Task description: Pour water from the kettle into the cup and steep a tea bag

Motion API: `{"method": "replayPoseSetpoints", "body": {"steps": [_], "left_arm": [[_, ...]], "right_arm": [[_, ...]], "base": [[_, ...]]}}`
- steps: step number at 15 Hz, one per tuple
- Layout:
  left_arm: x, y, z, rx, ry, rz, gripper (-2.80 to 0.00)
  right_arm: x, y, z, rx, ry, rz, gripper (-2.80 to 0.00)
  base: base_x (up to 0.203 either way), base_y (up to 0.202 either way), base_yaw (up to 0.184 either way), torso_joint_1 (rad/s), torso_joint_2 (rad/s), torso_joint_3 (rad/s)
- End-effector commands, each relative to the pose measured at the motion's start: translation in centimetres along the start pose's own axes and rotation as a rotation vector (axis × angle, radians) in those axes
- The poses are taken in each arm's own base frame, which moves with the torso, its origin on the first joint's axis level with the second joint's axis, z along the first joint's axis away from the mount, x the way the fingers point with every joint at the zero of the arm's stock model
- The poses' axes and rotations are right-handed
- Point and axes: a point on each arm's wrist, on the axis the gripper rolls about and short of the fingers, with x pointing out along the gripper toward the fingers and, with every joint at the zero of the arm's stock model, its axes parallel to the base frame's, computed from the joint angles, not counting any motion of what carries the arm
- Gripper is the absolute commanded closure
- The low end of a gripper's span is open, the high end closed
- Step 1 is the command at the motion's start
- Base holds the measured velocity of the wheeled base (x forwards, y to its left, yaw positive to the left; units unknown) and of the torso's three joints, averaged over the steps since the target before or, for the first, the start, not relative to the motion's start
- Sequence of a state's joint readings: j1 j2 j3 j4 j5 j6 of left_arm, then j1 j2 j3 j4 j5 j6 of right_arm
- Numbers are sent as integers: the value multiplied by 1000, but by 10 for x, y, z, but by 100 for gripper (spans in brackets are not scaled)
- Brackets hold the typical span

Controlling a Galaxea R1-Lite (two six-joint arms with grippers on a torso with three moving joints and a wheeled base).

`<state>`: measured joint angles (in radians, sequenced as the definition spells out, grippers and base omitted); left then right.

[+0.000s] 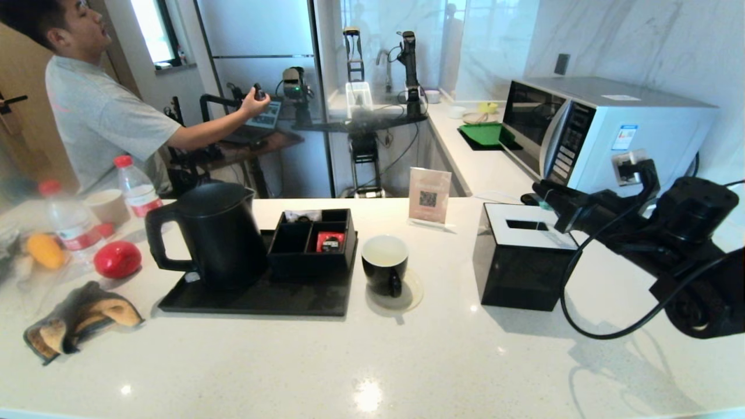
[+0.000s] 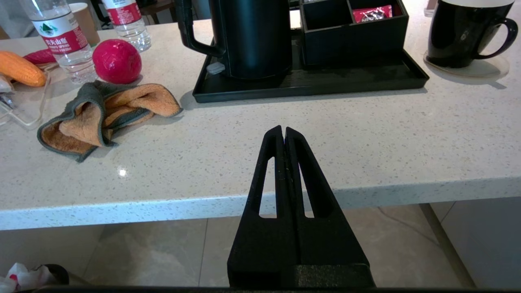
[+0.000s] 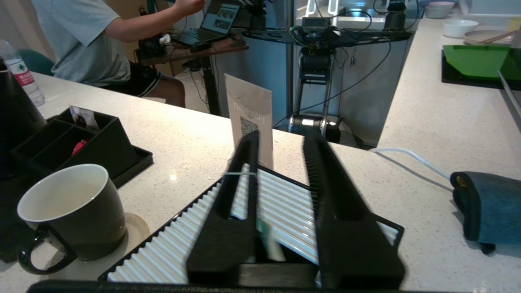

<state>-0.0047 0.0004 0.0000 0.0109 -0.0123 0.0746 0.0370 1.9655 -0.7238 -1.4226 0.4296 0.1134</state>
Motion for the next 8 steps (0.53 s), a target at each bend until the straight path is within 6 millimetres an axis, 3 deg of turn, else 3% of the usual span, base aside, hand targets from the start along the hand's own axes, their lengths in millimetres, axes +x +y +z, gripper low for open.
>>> {"method": "replayPoseSetpoints", "body": {"steps": [1,8], "left_arm": [[0,0,0,1,-1,0,0],[0,0,0,1,-1,0,0]], "right_arm": [[-3,-4,7,-14,-21,-13,-280],[-2,-6,7,-236,-21,-18,-280]], "base": [[0,0,0,0,0,0],[0,0,0,0,0,0]]}}
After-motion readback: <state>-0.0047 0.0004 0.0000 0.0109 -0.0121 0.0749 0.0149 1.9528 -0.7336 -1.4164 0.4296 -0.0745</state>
